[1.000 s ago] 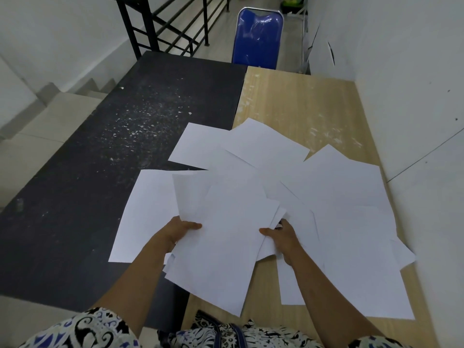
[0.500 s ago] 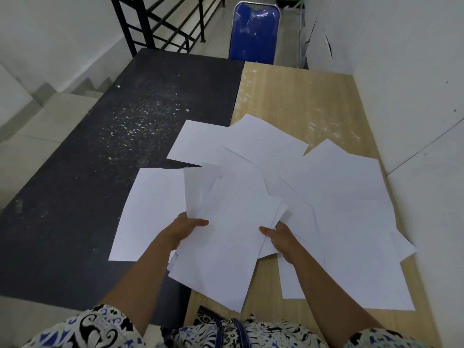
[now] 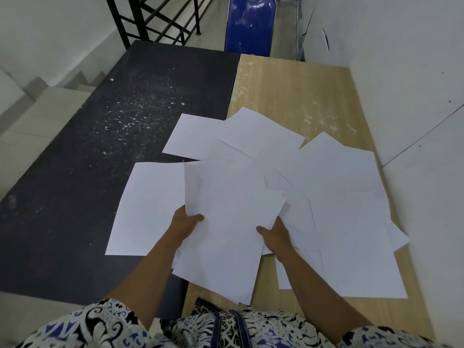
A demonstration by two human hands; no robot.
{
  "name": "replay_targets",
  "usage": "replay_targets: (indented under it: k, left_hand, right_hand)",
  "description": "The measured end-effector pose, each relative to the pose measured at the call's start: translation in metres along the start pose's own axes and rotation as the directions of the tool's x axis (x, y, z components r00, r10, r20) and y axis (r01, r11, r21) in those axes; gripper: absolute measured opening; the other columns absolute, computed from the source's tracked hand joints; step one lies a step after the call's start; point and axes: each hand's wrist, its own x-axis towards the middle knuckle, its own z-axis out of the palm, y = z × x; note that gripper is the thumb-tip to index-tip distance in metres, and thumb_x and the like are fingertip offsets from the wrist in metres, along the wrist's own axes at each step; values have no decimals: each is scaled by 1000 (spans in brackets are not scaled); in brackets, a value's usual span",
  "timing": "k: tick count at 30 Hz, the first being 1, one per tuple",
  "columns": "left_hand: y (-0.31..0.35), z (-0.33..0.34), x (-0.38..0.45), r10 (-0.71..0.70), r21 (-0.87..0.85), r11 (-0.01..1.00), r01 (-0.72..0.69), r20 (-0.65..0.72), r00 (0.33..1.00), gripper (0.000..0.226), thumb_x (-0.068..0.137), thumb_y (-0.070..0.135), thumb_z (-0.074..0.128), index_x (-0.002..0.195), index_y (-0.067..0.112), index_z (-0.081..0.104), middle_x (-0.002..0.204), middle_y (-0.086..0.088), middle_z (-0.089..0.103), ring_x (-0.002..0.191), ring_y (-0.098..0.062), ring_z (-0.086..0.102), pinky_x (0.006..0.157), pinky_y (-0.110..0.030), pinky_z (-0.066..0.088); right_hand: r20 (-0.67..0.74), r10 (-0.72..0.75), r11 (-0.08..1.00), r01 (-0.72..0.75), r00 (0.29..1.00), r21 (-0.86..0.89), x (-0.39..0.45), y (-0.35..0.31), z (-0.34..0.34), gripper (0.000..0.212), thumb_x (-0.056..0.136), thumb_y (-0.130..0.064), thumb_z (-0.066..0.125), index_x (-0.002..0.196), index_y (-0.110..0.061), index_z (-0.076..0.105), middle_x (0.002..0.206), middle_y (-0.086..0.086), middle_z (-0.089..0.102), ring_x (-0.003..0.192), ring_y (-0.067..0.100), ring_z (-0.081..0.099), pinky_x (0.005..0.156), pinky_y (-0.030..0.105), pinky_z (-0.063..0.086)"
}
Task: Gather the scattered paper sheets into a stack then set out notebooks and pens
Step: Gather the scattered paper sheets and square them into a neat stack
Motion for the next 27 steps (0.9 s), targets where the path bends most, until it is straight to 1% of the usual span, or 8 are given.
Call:
replay_targets:
  k: [3,7,10,13,16,19,22,27]
  left_hand:
    - [-2,-1,-1,-17,-26,1000,18,36,999,37,81,0,68,117,6,59,109,-17,66,89,-33,64,75,-39,54]
    - [-4,-5,-5,-43,-132,990,54,88,995,37,80,-2,71,115,6,61,108,-15,68,90,-33,66,74,-41,56]
    - [1,-6,-11,-15,-183,982,39,131,991,40,80,2,73,117,7,62,110,-13,69,96,-33,67,80,-45,56]
    - [14,-6,-20,47,-226,974,-10,158,986,37,81,6,74,116,10,63,110,-11,70,98,-31,67,82,-46,56]
    - [32,-5,-28,105,-231,971,-57,203,973,34,81,9,74,114,14,64,108,-8,72,98,-30,68,81,-45,57]
    - [52,-4,-35,156,-233,968,-90,282,947,38,74,12,79,109,17,66,100,-3,75,92,-25,71,70,-38,59]
    - [73,-4,-39,200,-225,966,-126,343,918,59,55,29,87,109,17,66,99,-3,75,88,-24,72,65,-34,59]
    - [95,-7,-36,218,-238,962,-132,378,900,65,58,23,84,119,11,63,110,-11,72,96,-30,70,73,-40,59]
  right_hand:
    - [-1,37,998,-37,999,46,-2,5,-2,29,91,-23,64,118,-11,62,115,8,66,105,25,61,92,33,48]
    - [6,44,984,-44,999,170,-6,7,-8,12,92,-26,63,99,-17,67,92,-1,67,97,25,63,90,35,50]
    - [-3,26,975,-24,1000,221,-11,9,-12,14,91,-24,65,103,-18,66,102,3,69,98,23,63,91,37,50]
    - [-19,-35,940,40,999,339,-19,5,-22,29,89,-16,68,117,-16,62,109,2,67,96,16,63,84,29,50]
    - [6,-108,900,95,994,426,-25,-4,-38,35,84,-18,73,117,-19,61,107,-4,68,95,10,64,75,21,50]
    - [80,-194,860,130,978,494,-26,-12,-52,48,73,-23,82,117,-21,63,113,-1,70,103,15,67,83,29,55]
    - [173,-233,796,86,957,599,-24,-20,-65,80,55,-35,92,125,-13,60,120,5,68,111,23,65,95,41,52]
    - [265,-252,747,12,931,665,-24,-34,-84,85,44,-36,95,120,-17,62,119,4,69,110,21,65,93,36,54]
